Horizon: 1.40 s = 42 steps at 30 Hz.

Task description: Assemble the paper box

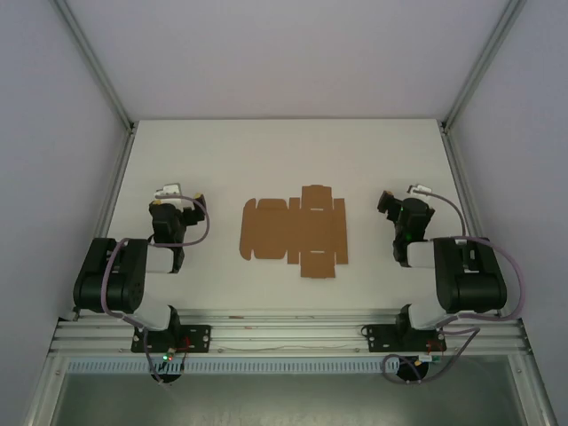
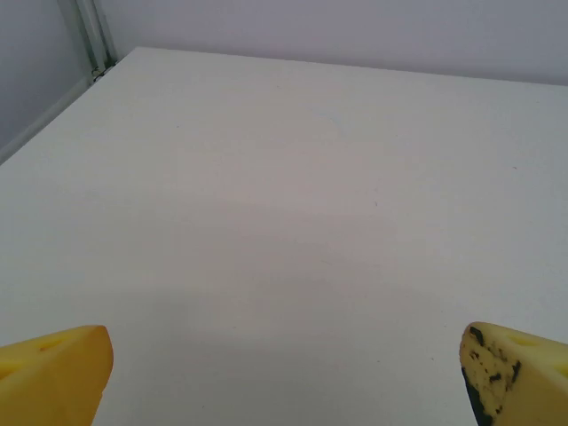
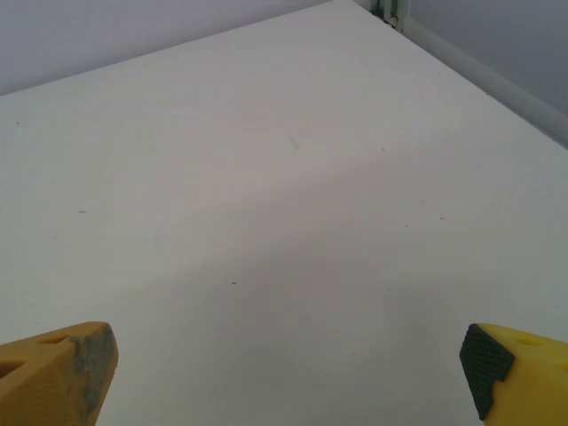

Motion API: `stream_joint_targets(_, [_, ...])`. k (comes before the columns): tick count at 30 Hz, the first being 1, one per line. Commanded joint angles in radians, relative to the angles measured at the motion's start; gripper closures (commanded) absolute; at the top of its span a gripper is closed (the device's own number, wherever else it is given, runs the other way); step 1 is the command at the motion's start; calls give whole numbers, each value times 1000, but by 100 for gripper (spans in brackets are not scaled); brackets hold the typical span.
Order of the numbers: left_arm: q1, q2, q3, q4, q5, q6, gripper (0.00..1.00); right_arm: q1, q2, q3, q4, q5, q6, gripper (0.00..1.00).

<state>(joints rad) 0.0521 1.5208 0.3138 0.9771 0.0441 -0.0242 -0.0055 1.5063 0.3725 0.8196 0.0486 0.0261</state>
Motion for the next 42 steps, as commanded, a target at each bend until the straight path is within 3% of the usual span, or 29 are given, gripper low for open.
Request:
stream_joint_targets(1, [-8,-7,19,2,-11,16,0,-1,-8,17,12,25,11,0])
stream_joint_targets(30, [-8,-10,24,9,-6,16,0,-1,-18,30,-12,-4,-1,0])
stream_joint_targets(35, [-8,-191,146,-350,12,8,0,5,-134,118,-255,18,6,0])
stream_joint_targets(39, [-18,-287,243,-573,62,-119,0,57,-196,276,-602,119,111,3])
stream_joint_targets(42, [-48,-301,319,-750,89,-235,0,152,-209,380,-823,130,183,5])
